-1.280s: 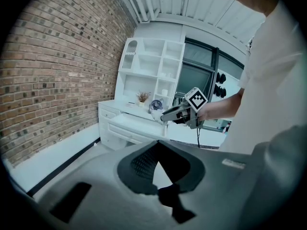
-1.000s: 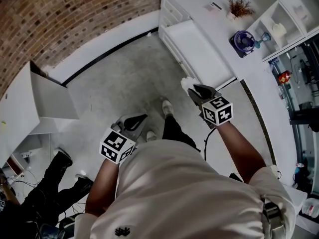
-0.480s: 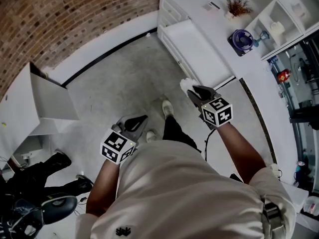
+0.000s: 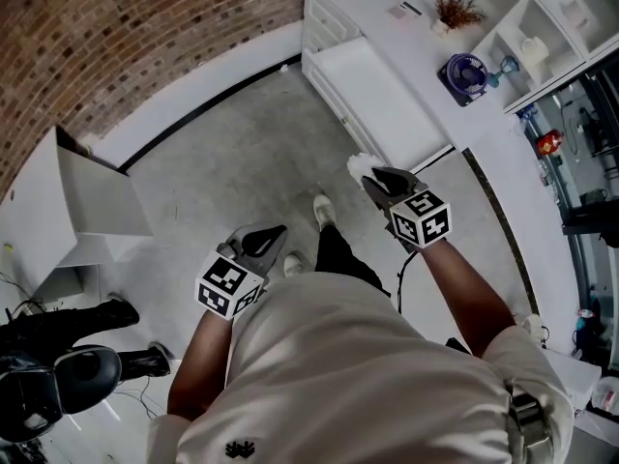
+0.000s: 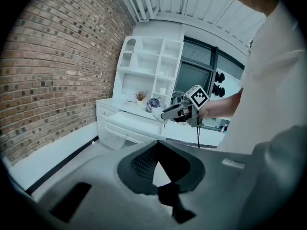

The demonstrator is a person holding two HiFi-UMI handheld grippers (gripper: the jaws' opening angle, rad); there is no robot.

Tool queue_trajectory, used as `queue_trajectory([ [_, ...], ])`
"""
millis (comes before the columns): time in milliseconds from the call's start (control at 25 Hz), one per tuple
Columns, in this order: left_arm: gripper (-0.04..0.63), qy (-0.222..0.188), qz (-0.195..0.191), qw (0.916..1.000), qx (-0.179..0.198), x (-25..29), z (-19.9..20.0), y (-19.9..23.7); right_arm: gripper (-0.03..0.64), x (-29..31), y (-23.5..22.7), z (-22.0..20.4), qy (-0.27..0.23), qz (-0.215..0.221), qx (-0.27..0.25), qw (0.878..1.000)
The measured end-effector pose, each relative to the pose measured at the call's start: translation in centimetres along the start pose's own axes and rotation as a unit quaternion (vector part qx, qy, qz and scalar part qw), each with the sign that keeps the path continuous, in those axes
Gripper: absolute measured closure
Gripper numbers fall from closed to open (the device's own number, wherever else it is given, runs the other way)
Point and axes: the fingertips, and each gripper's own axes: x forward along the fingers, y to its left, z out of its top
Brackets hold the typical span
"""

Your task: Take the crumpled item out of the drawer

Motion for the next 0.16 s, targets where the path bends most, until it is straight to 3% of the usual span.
queue_trajectory([
  [160,0.589,0.001,0.001,1.0,-0.001,0.11,-0.21,-0.16,0.52,0.01,0.13,0.0,-0.001,0.005,-0.002,1.0],
])
